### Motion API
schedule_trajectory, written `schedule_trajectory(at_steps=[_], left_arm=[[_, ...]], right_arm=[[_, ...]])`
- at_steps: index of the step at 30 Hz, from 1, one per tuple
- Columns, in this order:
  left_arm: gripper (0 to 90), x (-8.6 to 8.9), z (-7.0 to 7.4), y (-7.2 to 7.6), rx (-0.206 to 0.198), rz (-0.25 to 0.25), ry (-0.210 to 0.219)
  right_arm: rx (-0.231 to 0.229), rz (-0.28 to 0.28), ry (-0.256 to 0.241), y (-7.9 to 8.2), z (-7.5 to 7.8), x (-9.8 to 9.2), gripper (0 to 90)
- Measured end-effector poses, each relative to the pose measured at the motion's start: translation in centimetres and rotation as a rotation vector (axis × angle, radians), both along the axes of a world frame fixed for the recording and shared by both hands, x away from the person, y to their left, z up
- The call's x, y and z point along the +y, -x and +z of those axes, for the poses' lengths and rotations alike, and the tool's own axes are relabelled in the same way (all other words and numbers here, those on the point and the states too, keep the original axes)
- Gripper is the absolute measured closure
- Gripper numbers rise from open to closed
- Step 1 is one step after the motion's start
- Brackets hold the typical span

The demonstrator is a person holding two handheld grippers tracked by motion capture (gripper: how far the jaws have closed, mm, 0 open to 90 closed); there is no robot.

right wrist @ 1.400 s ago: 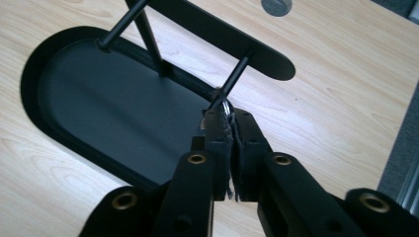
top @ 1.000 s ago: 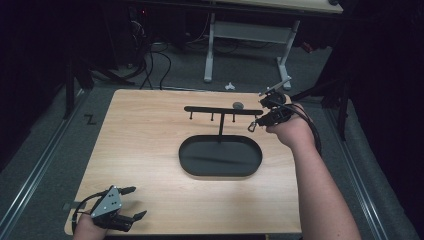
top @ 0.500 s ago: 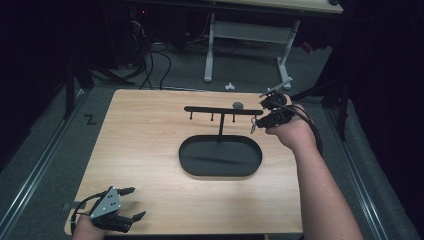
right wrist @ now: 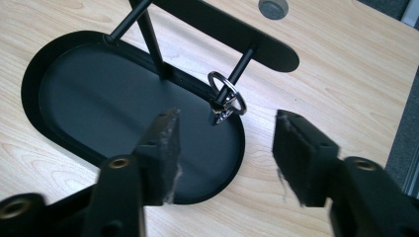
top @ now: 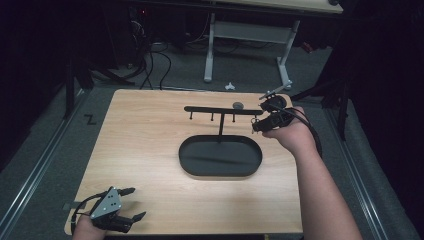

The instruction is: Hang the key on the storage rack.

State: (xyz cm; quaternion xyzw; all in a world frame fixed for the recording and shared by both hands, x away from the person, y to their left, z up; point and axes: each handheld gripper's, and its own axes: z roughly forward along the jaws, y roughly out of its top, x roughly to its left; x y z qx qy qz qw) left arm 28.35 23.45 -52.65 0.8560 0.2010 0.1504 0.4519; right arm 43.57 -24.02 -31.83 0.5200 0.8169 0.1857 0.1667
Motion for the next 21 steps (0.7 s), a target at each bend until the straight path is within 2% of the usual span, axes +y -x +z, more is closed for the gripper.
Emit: schedule_trajectory(at_steps=[5,10,21], left_arm=[[15.3,0.0,0.0,0.0,0.000,-0.001,0.000],[15.4,0.0,0.0,0.0,0.001,-0.001,-0.001],[15.3,-0.2,-0.1,0.0,0.002,-0.001,-0.003]], right_arm=[[-0.013,-0.021,-0.009,0.1,-0.6,-0.1,28.3],[-0.030,-0.034,-0.019,0.6,-1.4,-0.3,21.3],[-0.047,-0.034,-0.039,2.5,-4.2,-0.9,17.5]])
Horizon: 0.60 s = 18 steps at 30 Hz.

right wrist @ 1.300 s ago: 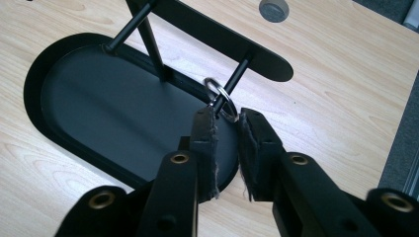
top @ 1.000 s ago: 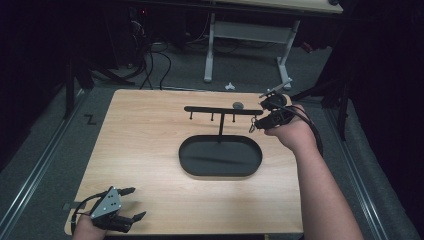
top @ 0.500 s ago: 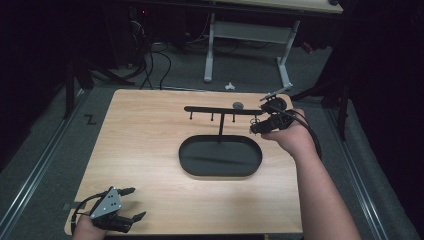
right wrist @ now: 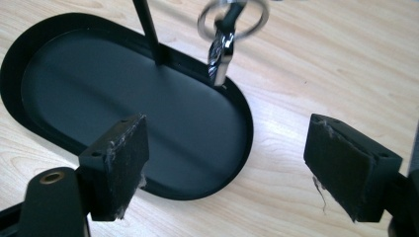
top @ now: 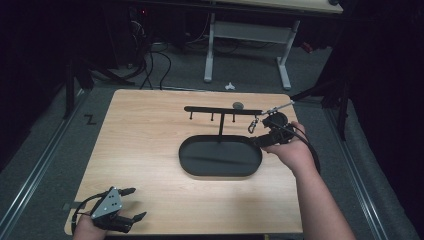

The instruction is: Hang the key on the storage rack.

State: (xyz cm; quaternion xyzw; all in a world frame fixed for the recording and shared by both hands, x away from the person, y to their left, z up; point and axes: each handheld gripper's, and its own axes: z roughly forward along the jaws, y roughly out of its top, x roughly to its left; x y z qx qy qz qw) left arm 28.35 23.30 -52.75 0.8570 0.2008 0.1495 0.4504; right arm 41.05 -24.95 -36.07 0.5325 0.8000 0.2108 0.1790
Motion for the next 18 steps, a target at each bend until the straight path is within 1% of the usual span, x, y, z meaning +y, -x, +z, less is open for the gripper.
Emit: schedule_trajectory(at_steps=[3,5,7,11,15,18], left_arm=[[15.3,0.0,0.0,0.0,-0.002,-0.004,-0.003],[15.3,0.0,0.0,-0.1,-0.002,-0.003,0.000],[15.3,0.0,0.0,-0.1,-0.001,0.001,0.001],[15.3,-0.1,-0.1,0.0,-0.002,-0.001,-0.004],[15.3,-0.2,-0.2,-0.1,0.000,0.004,-0.012],[15.3,-0.3,-0.2,-0.1,-0.005,0.004,-0.015]], right_arm=[[-0.014,-0.007,-0.001,0.9,-1.0,-0.3,17.5],[-0.026,-0.011,-0.012,1.5,-1.6,-0.4,19.0],[-0.050,-0.024,-0.015,2.2,-2.5,-0.6,19.5],[-0.109,-0.040,0.004,3.9,-4.5,-0.9,19.5],[-0.154,-0.038,-0.029,5.5,-6.7,-1.2,19.5],[-0.169,-0.046,-0.044,6.7,-8.2,-1.4,19.5]])
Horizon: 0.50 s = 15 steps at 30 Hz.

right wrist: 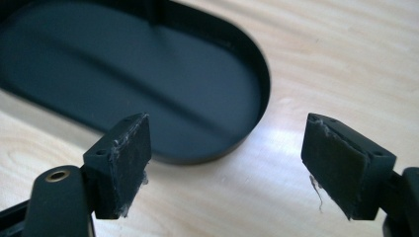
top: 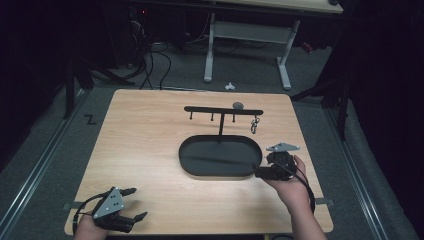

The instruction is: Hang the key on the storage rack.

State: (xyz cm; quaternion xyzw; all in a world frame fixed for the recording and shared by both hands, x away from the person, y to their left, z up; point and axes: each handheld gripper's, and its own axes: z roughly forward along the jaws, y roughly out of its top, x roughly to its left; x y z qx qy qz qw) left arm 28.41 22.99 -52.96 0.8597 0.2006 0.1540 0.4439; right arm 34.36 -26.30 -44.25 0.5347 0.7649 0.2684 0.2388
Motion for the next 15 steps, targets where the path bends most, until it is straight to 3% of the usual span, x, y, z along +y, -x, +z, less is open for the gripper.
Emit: schedule_trajectory(at_steps=[7,9,12,13,14,15], left_arm=[[15.3,0.1,0.0,-0.2,-0.005,0.008,0.007],[15.3,0.1,0.1,-0.2,-0.006,0.015,0.007],[15.3,0.1,0.3,-0.1,-0.017,0.015,0.008],[15.3,0.1,0.4,0.0,-0.020,0.013,0.006],[15.3,0.1,0.5,0.0,-0.022,0.011,0.008],[15.3,0.1,0.5,0.1,-0.029,0.010,0.013]], right_arm=[[-0.036,0.010,-0.051,3.1,-3.4,-0.2,19.1],[-0.047,0.016,-0.040,3.9,-4.1,0.0,18.8],[-0.105,0.002,-0.039,5.4,-4.9,-0.1,18.8],[-0.164,-0.014,-0.059,6.4,-5.6,-0.4,18.8],[-0.184,-0.013,-0.073,7.0,-6.1,-0.6,18.8],[-0.158,0.002,-0.080,7.4,-6.4,-0.7,18.1]])
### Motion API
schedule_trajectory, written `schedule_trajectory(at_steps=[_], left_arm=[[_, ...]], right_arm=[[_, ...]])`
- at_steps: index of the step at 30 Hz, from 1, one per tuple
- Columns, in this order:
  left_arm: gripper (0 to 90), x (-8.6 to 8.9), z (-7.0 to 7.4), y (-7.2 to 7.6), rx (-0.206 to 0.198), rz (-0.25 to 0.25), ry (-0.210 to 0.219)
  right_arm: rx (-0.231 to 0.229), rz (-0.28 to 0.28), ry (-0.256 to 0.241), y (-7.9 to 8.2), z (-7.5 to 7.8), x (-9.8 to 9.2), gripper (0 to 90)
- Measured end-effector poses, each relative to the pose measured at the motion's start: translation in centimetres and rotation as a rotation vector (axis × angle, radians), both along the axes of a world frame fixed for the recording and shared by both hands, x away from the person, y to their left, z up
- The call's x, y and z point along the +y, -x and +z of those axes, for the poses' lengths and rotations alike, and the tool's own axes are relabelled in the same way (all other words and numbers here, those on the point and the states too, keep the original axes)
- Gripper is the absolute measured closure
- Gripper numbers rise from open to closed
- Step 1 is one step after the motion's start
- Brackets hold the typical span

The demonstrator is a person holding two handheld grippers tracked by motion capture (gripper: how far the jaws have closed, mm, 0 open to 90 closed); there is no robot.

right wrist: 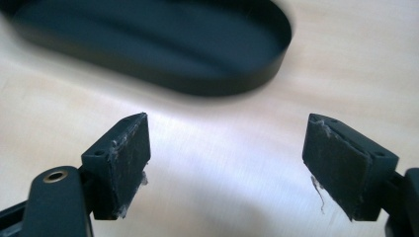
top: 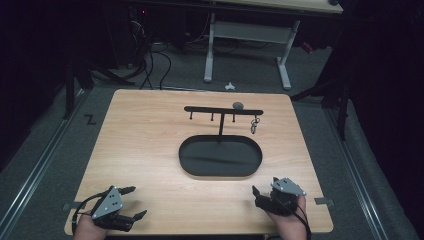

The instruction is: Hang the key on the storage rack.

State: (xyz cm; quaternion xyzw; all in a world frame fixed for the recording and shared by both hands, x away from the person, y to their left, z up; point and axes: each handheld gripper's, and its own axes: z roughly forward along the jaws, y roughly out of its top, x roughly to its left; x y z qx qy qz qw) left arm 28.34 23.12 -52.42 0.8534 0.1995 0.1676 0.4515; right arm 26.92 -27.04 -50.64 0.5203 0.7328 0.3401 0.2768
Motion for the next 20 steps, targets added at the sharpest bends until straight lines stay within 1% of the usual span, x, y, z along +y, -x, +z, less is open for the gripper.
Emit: schedule_trajectory(at_steps=[1,2,3,5,6,9,11,13,16,20], left_arm=[[15.3,0.0,0.0,0.0,-0.003,-0.002,0.002],[15.3,0.0,0.0,0.0,-0.003,-0.008,0.002],[15.4,0.0,0.0,0.0,-0.003,-0.011,0.001],[15.3,0.0,0.0,-0.1,-0.003,-0.012,0.004],[15.4,0.0,0.0,-0.1,-0.001,-0.013,0.008],[15.4,0.1,0.0,-0.1,-0.007,-0.019,0.012],[15.3,0.2,0.2,0.0,-0.013,-0.017,0.029],[15.3,0.4,0.2,0.0,-0.013,-0.014,0.034],[15.3,0.4,0.2,-0.1,-0.009,-0.014,0.033],[15.3,0.3,0.2,0.0,-0.010,-0.015,0.026]], right_arm=[[0.022,0.028,0.019,0.2,0.1,-0.2,17.1],[0.002,0.020,0.024,0.4,0.2,-0.5,17.2],[-0.015,-0.007,-0.009,0.4,0.2,-0.9,17.3],[-0.004,-0.027,-0.043,0.2,0.0,-1.2,17.5],[0.003,-0.034,-0.044,0.1,-0.2,-1.2,17.5],[0.021,-0.028,-0.031,-0.2,-0.7,-0.7,17.5],[0.029,-0.016,-0.018,-0.3,-0.9,-0.3,17.5],[0.031,-0.010,-0.006,-0.4,-0.9,0.0,17.5],[0.034,-0.007,-0.002,-0.4,-1.0,0.2,17.5],[0.048,-0.011,-0.008,-0.5,-1.2,-0.2,17.5]])
